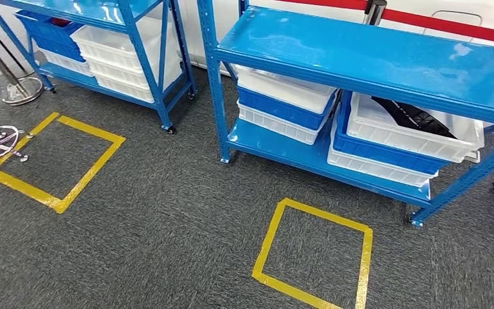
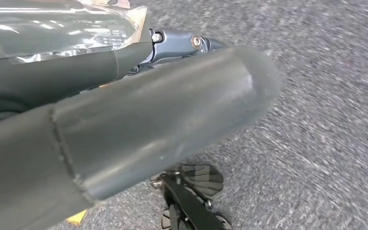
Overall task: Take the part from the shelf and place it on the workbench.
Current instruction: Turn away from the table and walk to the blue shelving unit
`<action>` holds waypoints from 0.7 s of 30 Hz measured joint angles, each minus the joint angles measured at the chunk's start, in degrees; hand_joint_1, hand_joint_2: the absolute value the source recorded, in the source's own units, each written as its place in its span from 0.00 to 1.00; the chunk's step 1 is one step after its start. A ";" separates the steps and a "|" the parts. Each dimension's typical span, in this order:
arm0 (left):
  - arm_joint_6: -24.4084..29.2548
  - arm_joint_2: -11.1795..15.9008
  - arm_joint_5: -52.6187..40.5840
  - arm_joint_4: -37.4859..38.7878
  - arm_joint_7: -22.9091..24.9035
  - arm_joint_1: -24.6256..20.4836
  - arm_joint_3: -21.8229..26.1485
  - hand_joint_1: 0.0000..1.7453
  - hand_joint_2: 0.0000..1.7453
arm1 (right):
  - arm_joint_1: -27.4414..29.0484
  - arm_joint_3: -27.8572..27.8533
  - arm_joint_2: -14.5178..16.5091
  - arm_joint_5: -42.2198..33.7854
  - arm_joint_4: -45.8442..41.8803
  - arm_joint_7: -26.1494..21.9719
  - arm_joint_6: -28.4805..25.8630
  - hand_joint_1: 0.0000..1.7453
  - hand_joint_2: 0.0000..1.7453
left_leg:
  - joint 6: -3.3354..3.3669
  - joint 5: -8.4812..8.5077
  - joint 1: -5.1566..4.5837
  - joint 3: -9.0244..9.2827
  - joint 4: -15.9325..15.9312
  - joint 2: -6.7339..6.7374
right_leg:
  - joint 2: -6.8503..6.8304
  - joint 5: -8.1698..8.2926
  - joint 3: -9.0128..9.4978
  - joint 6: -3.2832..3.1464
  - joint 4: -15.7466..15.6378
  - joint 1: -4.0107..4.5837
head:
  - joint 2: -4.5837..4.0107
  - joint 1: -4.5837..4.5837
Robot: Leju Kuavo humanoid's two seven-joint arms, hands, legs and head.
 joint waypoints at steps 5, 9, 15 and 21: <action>0.00 0.11 0.00 0.00 0.02 -0.12 0.00 0.00 0.00 | -0.06 0.00 0.16 0.00 0.00 0.00 0.00 0.00 0.00 | 0.99 3.45 -0.41 3.99 -9.43 -2.64 | 3.26 0.58 -0.88 1.25 -0.17 0.06 | 0.00 0.03; 0.00 -0.01 0.00 -0.01 0.02 -0.18 0.00 0.00 0.00 | 0.04 0.00 0.16 0.00 0.00 0.01 0.00 0.00 0.00 | 2.29 4.70 -0.35 4.54 -11.37 0.42 | -1.29 -2.14 -3.90 1.54 4.77 0.28 | 0.00 0.23; 0.00 -0.21 0.02 0.00 0.02 0.03 0.02 0.00 0.00 | 0.16 0.00 0.03 0.44 0.00 -0.85 0.18 0.00 0.00 | 2.19 4.56 -0.50 4.48 -11.33 5.28 | -4.68 -4.29 -5.49 3.20 10.03 -0.16 | 0.00 0.33; 0.13 -0.22 -0.03 -0.01 0.15 -0.27 0.23 0.00 0.00 | 0.01 0.00 0.12 0.56 0.00 -1.09 0.19 0.00 0.00 | 0.14 3.55 -0.76 5.53 -10.82 8.22 | -6.86 -0.45 0.19 1.72 -0.53 -0.08 | 0.00 0.09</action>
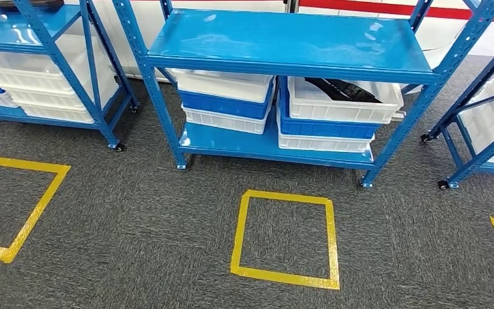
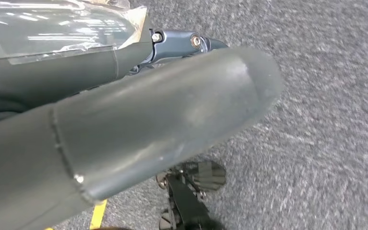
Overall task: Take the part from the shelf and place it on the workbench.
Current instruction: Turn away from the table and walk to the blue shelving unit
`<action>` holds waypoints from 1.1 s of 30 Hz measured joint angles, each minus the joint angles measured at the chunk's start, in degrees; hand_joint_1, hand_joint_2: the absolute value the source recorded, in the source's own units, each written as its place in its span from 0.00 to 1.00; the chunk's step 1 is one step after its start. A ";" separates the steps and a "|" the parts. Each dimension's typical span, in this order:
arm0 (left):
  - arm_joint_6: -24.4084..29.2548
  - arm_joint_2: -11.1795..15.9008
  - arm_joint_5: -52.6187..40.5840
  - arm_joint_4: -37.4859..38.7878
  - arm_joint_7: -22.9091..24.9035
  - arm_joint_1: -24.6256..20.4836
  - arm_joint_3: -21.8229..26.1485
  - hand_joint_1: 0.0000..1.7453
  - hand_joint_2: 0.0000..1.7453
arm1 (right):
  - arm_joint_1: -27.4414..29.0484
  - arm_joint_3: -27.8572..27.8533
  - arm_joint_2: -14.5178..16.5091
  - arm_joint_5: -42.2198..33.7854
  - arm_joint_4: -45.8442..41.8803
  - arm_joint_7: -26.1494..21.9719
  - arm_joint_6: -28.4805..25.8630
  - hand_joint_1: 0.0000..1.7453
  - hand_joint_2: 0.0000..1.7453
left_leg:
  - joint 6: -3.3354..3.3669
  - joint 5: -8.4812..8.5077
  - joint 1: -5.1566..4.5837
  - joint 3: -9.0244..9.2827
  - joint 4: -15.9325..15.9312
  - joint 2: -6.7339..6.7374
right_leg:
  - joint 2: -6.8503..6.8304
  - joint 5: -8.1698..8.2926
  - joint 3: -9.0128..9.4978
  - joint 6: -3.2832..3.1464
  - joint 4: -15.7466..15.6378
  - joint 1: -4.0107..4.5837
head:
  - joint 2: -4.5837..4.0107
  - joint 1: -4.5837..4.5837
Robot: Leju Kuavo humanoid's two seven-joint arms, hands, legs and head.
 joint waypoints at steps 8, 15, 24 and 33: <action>0.44 -0.20 -0.06 0.02 0.44 0.35 0.68 0.00 0.00 | 0.10 0.00 0.05 0.92 0.00 0.04 0.01 0.00 0.00 | -0.34 -7.14 0.59 -7.24 15.73 -7.17 | 5.68 0.79 -0.21 -1.94 -0.11 0.37 | 0.00 -0.10; 1.03 0.00 -0.34 0.06 1.34 0.24 0.93 0.00 0.00 | -0.03 0.00 0.46 1.49 0.00 0.04 -0.13 0.00 0.00 | 2.01 0.09 0.00 -0.77 0.57 -11.31 | 10.41 1.60 -1.01 -0.64 -0.18 0.50 | 0.00 -0.09; 1.31 -0.28 -1.15 0.08 2.37 0.40 1.21 0.00 0.00 | 0.08 0.00 0.20 2.14 0.00 0.02 -0.19 0.00 0.00 | 2.36 1.18 0.10 -0.48 -1.27 -3.55 | 2.73 -4.01 -7.02 1.32 12.56 -0.15 | 0.00 0.18; 1.92 -0.35 -1.95 0.05 2.99 -0.10 1.23 0.00 0.00 | 0.06 0.00 0.03 2.30 0.00 0.04 -0.36 0.00 0.00 | -0.82 -2.62 0.50 -0.73 2.60 -3.13 | 1.58 0.66 -0.14 -0.94 -0.38 -0.58 | 0.00 -0.06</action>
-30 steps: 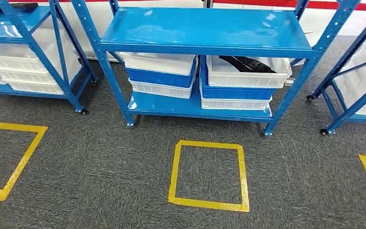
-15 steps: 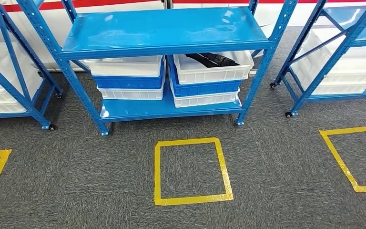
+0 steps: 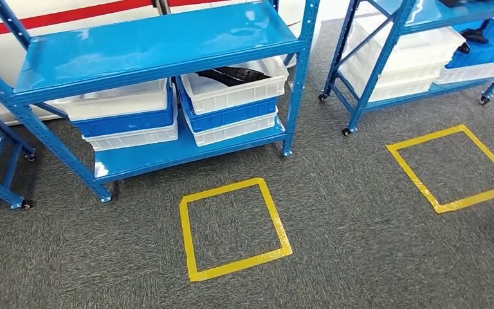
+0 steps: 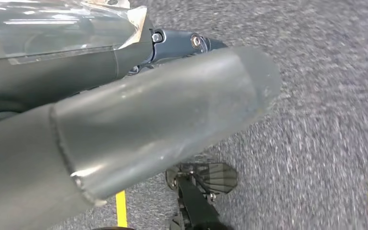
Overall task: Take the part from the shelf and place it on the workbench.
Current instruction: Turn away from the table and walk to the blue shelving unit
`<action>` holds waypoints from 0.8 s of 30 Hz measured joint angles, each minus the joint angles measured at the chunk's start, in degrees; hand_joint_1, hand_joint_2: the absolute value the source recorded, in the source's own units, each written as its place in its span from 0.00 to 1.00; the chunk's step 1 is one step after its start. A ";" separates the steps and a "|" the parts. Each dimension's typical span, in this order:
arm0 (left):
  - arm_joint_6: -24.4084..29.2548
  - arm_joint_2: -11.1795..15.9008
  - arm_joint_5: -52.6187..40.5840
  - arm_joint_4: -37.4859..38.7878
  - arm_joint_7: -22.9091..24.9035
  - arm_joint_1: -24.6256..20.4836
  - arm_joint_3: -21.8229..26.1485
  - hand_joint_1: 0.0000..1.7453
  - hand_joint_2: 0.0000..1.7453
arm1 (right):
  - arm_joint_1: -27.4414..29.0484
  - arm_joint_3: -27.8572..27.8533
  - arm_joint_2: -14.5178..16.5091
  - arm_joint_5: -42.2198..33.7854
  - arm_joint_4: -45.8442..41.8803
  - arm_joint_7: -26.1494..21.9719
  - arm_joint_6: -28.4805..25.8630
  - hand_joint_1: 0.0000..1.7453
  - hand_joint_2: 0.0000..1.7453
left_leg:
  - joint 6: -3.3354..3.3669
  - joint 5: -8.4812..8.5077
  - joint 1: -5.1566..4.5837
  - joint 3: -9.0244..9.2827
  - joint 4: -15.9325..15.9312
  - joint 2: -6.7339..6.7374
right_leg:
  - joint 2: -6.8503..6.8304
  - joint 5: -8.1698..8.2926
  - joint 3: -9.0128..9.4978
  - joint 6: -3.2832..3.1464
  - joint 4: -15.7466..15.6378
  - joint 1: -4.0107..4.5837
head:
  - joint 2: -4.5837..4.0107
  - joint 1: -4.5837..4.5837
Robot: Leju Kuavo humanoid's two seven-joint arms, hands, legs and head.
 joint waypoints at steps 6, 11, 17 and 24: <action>0.03 0.08 -0.10 0.02 0.22 0.42 0.09 0.00 0.00 | 0.12 0.08 0.19 0.79 0.00 -0.49 -0.95 0.00 0.00 | 0.18 -3.94 0.15 -5.96 12.02 -3.97 | 3.16 0.47 -0.15 -0.87 0.08 0.55 | 0.00 -0.06; 0.07 0.12 -0.19 0.02 0.17 0.26 0.09 0.00 0.00 | 0.06 0.58 0.21 2.56 0.00 -1.08 -2.05 0.00 0.00 | 0.83 2.76 -0.21 -0.19 -2.23 -5.09 | 4.18 0.30 -0.33 -0.61 0.36 1.45 | 0.00 0.00; 0.00 0.08 -0.26 0.02 -0.37 0.26 0.14 0.00 0.00 | 0.04 1.46 0.20 3.91 0.00 -1.37 -2.93 0.00 0.00 | 1.52 3.13 -1.34 -0.66 -2.26 -5.03 | 4.12 0.54 -0.84 0.42 0.40 1.35 | 0.00 0.03; 0.05 0.01 -0.22 0.02 -0.66 0.26 0.30 0.00 0.00 | 0.07 2.06 0.21 4.57 0.00 -1.48 -3.23 0.00 0.00 | 1.93 3.38 -1.80 -0.96 -2.20 -5.07 | 4.12 0.78 -0.94 0.78 0.38 0.99 | 0.00 0.03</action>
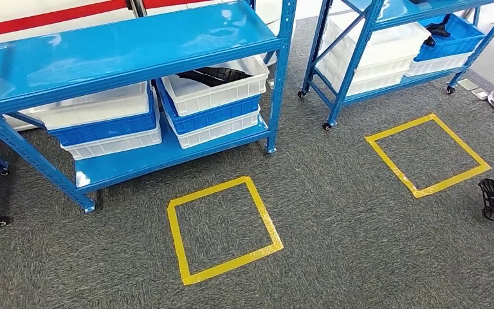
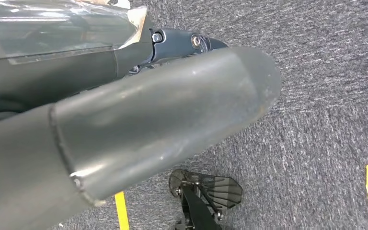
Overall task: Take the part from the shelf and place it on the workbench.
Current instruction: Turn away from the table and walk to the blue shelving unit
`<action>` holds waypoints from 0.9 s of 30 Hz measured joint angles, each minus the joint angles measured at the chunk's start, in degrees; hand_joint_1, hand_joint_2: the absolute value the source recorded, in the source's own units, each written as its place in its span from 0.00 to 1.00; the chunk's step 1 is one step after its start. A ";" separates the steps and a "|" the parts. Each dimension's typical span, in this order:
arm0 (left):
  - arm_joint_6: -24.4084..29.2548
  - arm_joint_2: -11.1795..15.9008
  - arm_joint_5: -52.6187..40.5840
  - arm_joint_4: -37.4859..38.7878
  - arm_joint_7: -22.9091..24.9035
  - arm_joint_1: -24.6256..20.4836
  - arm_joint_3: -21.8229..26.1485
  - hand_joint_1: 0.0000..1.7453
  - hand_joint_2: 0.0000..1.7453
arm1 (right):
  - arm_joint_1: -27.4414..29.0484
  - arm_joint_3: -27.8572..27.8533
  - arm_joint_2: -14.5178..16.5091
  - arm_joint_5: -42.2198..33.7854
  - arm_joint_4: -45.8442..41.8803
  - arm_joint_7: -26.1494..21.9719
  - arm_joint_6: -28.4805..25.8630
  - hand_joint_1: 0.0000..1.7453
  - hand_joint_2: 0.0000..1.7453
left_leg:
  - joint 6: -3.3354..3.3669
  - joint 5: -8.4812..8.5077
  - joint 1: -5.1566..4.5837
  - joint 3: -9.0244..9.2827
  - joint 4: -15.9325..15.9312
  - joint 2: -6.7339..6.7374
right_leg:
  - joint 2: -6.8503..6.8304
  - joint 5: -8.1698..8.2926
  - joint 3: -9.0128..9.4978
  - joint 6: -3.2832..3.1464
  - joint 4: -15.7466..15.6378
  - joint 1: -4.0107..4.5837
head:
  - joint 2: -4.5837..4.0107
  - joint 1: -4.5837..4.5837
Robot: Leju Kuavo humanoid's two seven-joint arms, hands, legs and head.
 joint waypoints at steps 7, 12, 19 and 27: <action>0.63 -0.06 0.31 0.00 -0.51 -0.01 0.67 0.00 0.00 | 0.00 0.34 0.11 0.54 0.00 -0.28 -0.13 0.00 0.00 | 0.03 -0.02 0.00 -0.02 0.01 0.00 | 0.00 0.03 -0.12 0.04 -0.02 -0.22 | 0.00 0.00; 0.90 -0.12 0.32 0.00 -0.67 -0.01 0.73 0.00 0.00 | 0.01 0.68 0.12 0.72 0.00 -0.30 -0.14 0.00 0.00 | 0.10 -0.03 0.08 -0.07 0.12 -0.01 | 0.00 0.09 -0.12 0.12 -0.05 -0.35 | 0.00 -0.01; 1.16 -0.15 0.09 -0.02 -0.74 -0.12 0.76 0.00 0.00 | 0.03 0.96 0.34 1.03 0.00 -0.27 -0.36 0.00 0.00 | 1.06 0.40 0.51 -0.01 -0.35 0.25 | -0.31 0.12 -0.46 0.72 0.16 -0.68 | 0.00 -0.02; 0.95 -0.37 0.04 -0.01 -0.52 -0.03 1.22 0.00 0.00 | 0.20 0.96 0.03 1.33 0.00 -0.27 -0.75 0.00 0.00 | 1.07 0.84 1.52 0.34 -1.16 1.97 | -2.60 -4.91 -5.63 1.80 12.18 -1.30 | 0.00 0.09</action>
